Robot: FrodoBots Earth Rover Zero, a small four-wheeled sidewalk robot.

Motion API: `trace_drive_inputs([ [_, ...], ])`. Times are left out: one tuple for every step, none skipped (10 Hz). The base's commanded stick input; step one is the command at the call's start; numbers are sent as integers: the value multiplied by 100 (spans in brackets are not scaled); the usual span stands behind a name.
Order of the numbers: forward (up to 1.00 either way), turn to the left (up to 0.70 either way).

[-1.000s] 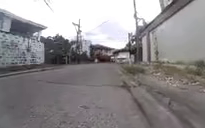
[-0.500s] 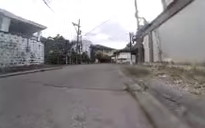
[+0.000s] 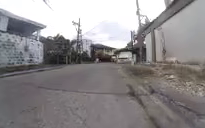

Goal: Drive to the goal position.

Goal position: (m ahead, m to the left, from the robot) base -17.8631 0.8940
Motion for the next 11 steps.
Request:
trace_drive_inputs([
  [65,0],
  [65,0],
  [65,0],
  [65,0],
  [65,0],
  [65,0],
  [65,0],
  [65,0],
  [65,0],
  [65,0],
  [65,0],
])
